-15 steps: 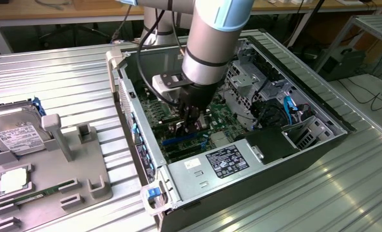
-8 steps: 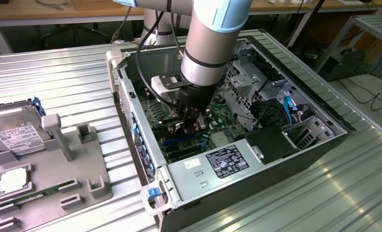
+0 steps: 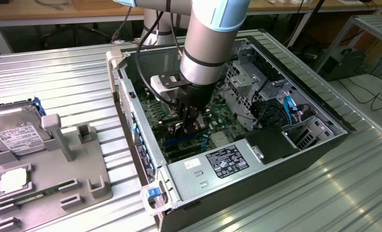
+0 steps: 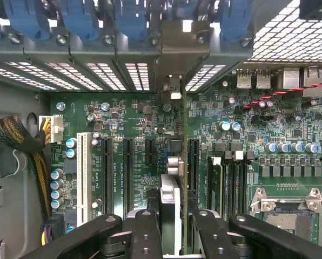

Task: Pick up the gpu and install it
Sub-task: 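Insert the gpu into the slot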

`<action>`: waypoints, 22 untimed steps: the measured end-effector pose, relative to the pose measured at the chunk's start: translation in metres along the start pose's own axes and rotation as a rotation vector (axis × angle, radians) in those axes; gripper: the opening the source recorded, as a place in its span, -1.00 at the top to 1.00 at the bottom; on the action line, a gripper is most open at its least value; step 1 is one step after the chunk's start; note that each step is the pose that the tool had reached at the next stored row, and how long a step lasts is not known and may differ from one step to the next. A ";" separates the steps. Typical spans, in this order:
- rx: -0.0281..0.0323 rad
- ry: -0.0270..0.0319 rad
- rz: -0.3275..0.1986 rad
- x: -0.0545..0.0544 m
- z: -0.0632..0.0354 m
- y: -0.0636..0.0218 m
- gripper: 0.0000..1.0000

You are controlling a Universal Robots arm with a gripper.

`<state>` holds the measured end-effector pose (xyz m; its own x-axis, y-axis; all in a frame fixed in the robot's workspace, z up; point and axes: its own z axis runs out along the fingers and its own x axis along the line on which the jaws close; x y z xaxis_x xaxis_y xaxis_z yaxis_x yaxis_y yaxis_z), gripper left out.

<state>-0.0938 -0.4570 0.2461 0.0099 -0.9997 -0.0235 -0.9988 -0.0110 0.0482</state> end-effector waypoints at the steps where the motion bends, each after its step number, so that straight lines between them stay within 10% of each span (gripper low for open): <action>1: 0.0000 -0.0001 0.000 0.000 0.0002 0.0005 0.44; 7: -0.0037 0.0001 0.000 0.000 0.0010 0.0018 0.44; 15: -0.0348 -0.0003 0.001 0.000 0.0023 0.0012 0.44; 22: -0.0361 -0.0005 0.001 0.000 0.0026 0.0012 0.44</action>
<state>-0.0951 -0.4570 0.2436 0.0089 -0.9997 -0.0239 -0.9964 -0.0109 0.0842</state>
